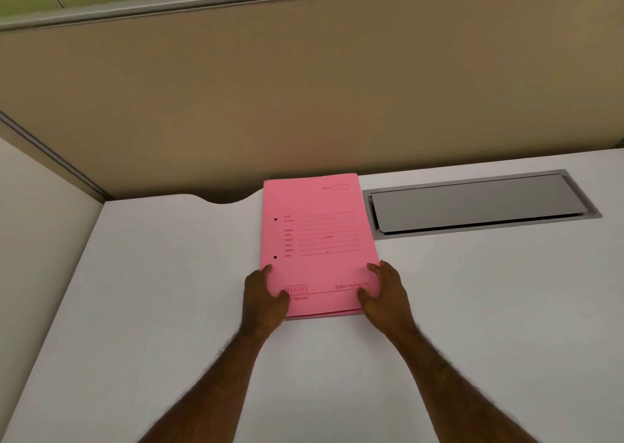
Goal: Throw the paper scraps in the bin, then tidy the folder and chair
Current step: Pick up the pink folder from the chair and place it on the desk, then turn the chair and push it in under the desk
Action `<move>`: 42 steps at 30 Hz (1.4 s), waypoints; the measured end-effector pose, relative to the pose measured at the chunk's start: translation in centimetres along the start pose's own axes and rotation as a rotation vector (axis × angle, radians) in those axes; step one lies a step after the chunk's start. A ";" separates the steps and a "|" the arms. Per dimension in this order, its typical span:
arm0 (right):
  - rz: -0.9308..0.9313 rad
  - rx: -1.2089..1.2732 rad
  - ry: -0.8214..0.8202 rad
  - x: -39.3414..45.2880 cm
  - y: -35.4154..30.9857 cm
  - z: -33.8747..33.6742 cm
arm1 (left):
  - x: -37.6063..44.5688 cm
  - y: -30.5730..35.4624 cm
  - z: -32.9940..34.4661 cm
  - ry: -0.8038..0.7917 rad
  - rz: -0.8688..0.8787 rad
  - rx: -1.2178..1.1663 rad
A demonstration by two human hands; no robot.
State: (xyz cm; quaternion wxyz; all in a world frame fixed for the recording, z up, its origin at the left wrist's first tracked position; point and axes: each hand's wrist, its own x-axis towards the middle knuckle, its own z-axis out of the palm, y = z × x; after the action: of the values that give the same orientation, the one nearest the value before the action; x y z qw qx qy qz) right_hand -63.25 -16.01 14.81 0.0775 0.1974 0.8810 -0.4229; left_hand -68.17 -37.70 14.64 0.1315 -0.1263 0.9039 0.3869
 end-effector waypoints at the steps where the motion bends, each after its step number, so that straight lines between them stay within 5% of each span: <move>1: -0.019 -0.028 -0.009 0.3 0.3 0.5 | 0.2 -0.4 0.6 0.019 0.037 0.051; 8: -0.141 -0.465 -0.114 0.9 2.9 2.8 | 0.4 -3.8 3.8 0.066 0.205 0.349; 19: -0.158 -0.466 -0.081 -3.9 0.9 0.7 | -3.7 -1.8 0.7 -0.041 0.195 0.278; 28: -0.215 -0.325 0.029 -16.9 -1.6 0.1 | -15.9 -2.5 -4.7 -0.008 0.260 0.260; 42: -0.248 -0.332 0.148 -43.4 0.1 3.0 | -39.4 -12.5 -10.4 -0.024 0.429 0.318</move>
State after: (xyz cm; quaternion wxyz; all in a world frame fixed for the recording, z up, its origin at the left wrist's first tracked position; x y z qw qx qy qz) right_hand -23.83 -30.51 26.01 -0.0087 0.1028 0.9593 -0.2628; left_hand -28.75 -48.68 26.42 0.0756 0.0950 0.9578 0.2604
